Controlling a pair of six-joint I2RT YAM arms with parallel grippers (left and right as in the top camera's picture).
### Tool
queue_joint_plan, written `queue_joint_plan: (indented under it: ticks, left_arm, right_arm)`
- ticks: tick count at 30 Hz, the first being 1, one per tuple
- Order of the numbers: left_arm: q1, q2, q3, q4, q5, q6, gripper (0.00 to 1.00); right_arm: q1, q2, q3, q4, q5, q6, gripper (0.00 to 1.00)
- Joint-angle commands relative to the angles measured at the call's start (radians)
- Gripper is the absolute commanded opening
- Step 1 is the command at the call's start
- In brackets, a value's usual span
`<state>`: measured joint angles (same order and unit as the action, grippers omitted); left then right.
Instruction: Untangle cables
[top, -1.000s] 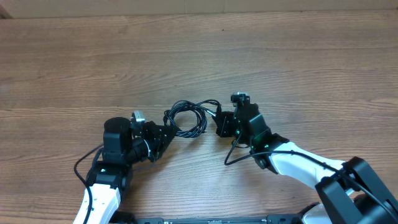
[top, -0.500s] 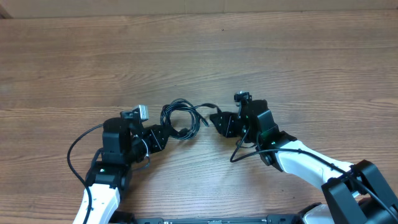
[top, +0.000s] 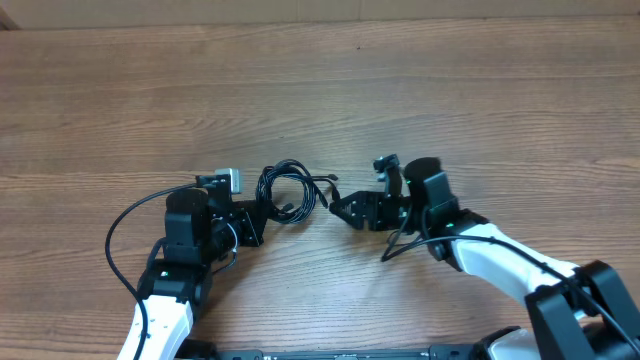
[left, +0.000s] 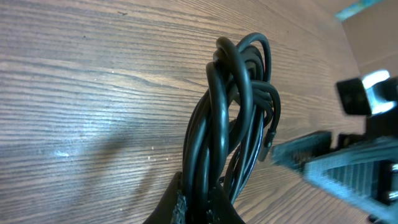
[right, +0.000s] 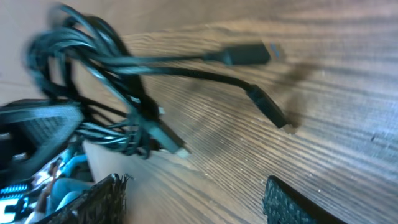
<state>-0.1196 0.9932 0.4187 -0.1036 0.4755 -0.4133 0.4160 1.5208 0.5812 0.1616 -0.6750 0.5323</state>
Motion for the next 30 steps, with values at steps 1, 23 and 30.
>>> queue_joint_plan:
  ticks: [1,23,30]
  left_arm:
    - [0.005,-0.012,0.011,0.011,0.050,0.068,0.04]
    - [0.005,-0.012,0.274,-0.339,0.214,0.325,0.04]
    - [0.005,-0.011,0.275,-0.369,0.171,0.325,0.04]
  right_arm:
    - [-0.045,-0.068,0.003,0.008,-0.161,-0.143,0.73]
    - [0.019,-0.156,0.003,-0.027,-0.085,-0.399,0.79]
    - [0.085,-0.156,0.003,-0.041,-0.085,-0.406,0.60]
